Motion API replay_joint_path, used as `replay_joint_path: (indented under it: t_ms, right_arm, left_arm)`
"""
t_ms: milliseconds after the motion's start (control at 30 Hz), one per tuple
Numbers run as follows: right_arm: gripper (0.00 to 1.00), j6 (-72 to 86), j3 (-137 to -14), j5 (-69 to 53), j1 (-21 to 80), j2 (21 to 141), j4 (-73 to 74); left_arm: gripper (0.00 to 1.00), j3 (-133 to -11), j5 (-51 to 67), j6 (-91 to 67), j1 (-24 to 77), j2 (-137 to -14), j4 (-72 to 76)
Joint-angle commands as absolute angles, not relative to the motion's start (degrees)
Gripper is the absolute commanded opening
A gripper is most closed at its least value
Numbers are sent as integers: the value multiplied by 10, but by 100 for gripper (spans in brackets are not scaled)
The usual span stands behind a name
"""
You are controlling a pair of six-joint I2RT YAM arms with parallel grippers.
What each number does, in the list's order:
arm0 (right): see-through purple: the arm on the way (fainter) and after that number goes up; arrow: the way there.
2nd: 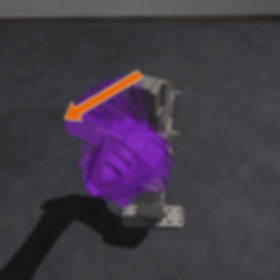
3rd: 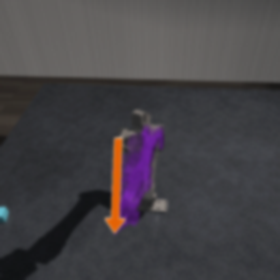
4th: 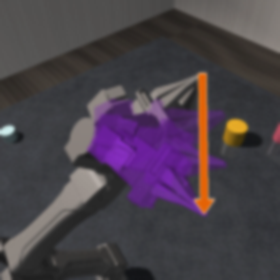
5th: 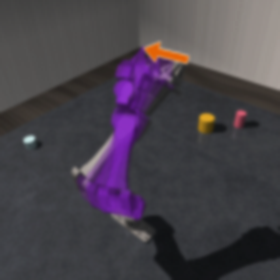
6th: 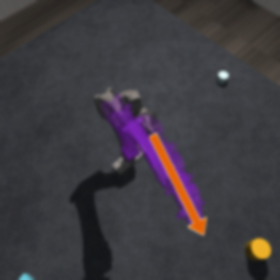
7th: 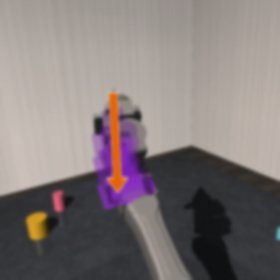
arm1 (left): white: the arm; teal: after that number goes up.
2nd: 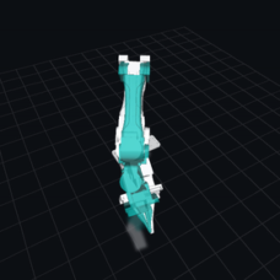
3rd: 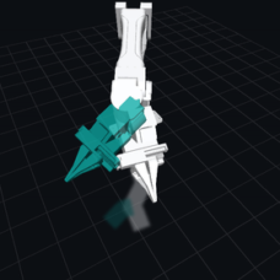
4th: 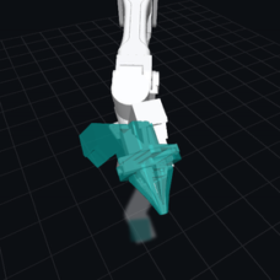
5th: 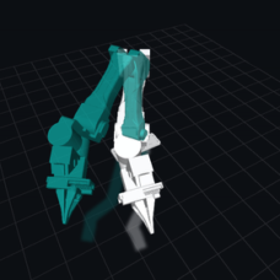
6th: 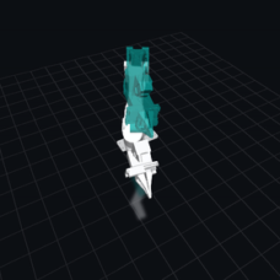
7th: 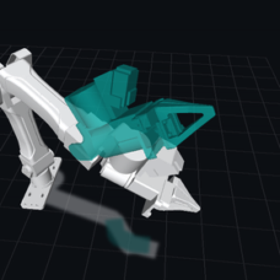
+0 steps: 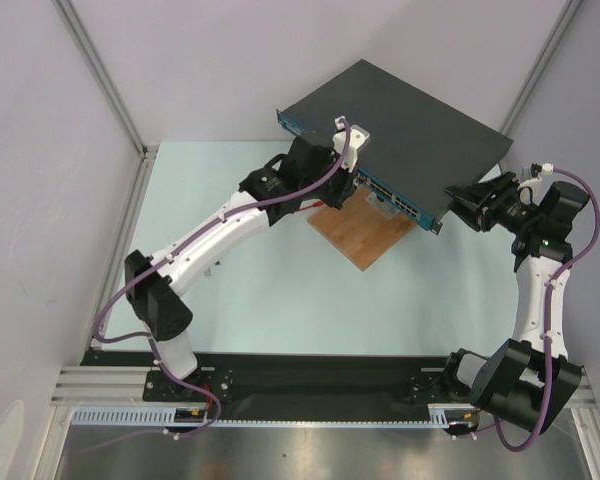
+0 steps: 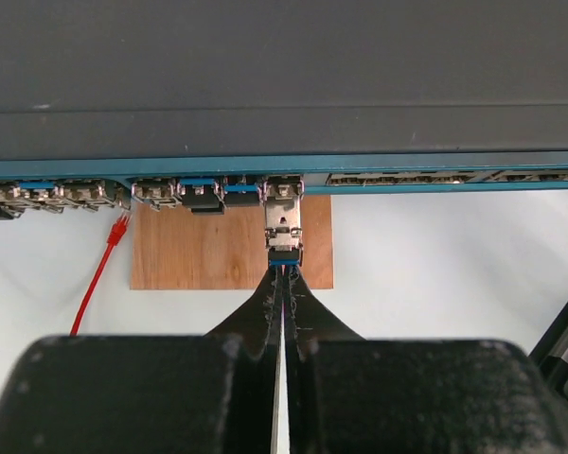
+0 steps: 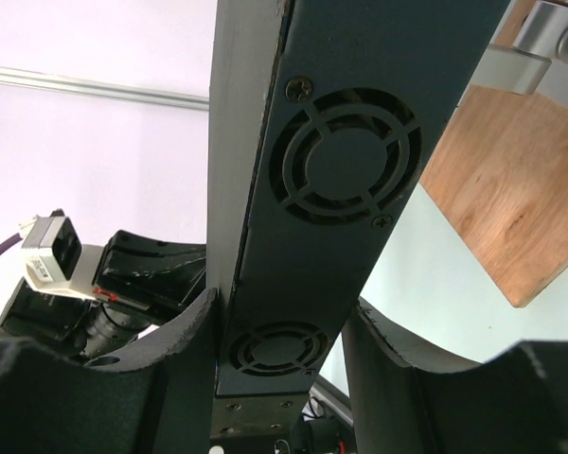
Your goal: Insert the plug into the switch port
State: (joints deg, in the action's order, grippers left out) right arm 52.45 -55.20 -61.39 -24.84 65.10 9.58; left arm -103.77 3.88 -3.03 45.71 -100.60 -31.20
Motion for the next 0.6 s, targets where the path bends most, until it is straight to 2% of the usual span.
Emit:
replay_joint_path:
  t_ms: [0, 567]
  right_arm:
    - [0, 432, -568, -590, -242, 655, 60]
    - [0, 421, -563, -588, -242, 657, 67]
  left_arm:
    - [0, -1073, 49, -35, 454, -1013, -280]
    - [0, -1145, 43, -48, 452, -1070, -251]
